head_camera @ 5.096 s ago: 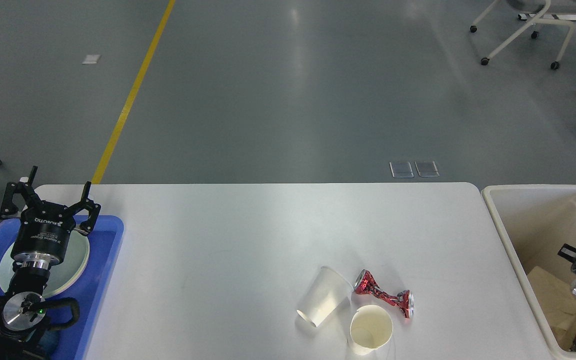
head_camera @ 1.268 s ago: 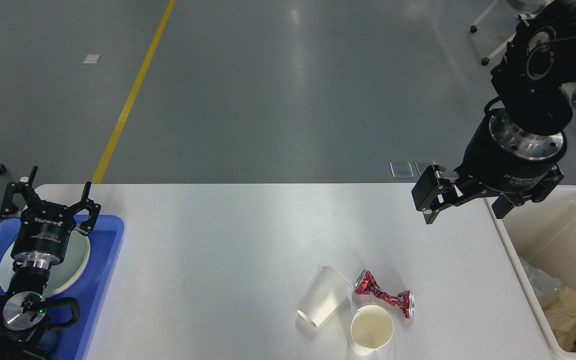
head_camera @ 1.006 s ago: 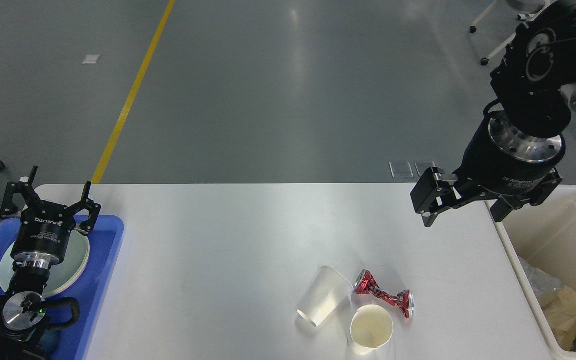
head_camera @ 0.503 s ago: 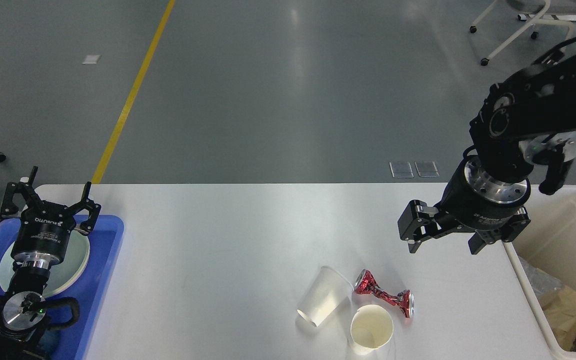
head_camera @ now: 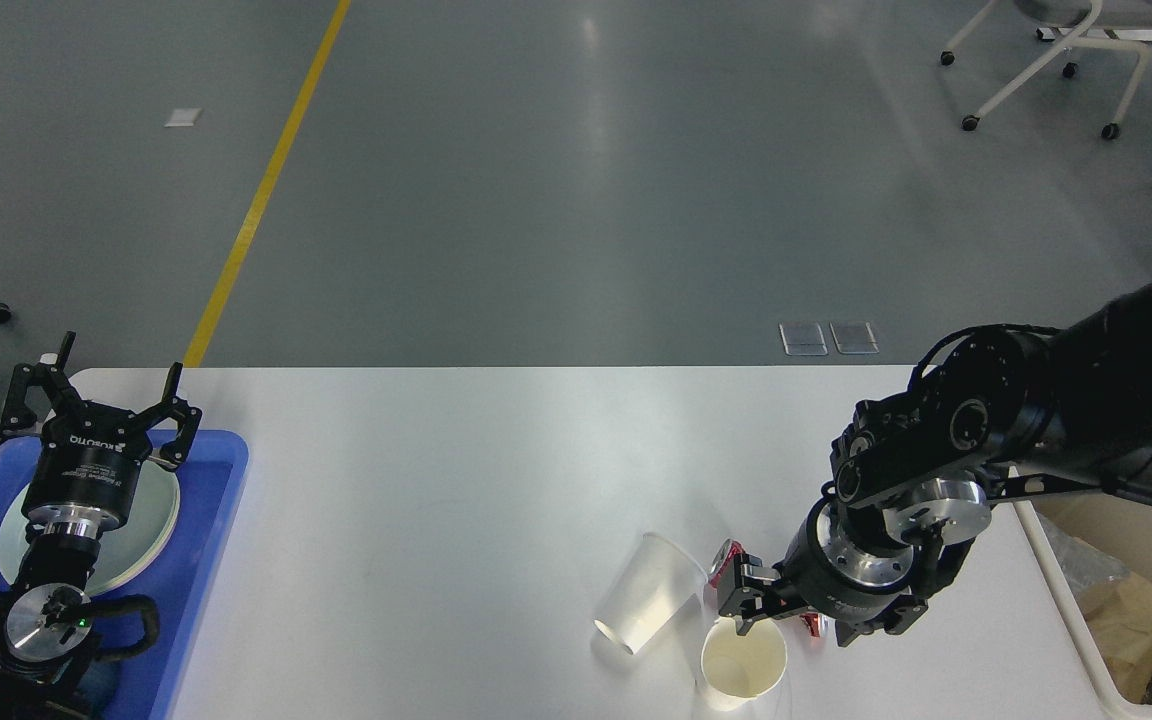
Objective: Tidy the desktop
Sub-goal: 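Lower the right gripper onto the upright paper cup and grasp it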
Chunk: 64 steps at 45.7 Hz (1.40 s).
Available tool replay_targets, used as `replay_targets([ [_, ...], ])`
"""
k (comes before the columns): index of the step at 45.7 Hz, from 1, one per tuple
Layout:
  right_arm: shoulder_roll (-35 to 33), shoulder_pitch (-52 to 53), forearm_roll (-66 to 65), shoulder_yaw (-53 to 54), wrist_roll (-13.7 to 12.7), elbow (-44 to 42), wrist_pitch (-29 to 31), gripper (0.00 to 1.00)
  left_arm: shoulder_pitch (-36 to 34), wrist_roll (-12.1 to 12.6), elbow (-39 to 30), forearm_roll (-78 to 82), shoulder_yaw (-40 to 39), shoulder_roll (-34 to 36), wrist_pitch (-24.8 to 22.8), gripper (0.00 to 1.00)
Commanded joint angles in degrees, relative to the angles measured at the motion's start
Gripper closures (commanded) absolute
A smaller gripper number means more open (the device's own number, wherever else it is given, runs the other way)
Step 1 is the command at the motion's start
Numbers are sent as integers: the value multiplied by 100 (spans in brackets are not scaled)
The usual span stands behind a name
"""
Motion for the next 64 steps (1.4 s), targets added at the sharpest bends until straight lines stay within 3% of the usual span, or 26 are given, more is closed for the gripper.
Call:
replay_targets([
  [1, 37, -287, 21, -1, -1, -9, -295, 9, 0, 0, 0, 0, 0, 0, 0, 3],
  [26, 476, -1465, 627, 25, 8, -747, -1060, 15, 0, 0, 0, 0, 0, 0, 0, 3],
  [32, 494, -1597, 671, 25, 8, -862, -1069, 35, 0, 0, 0, 0, 0, 0, 0, 3],
  [38, 485, -1597, 680, 25, 8, -871, -1060, 79, 0, 0, 0, 0, 0, 0, 0, 3],
  [42, 476, -1597, 689, 25, 17, -870, -1052, 100, 0, 0, 0, 0, 0, 0, 0, 3],
  [64, 459, -1545, 1260, 34, 61, -871, -1060, 100, 0, 0, 0, 0, 0, 0, 0, 3],
])
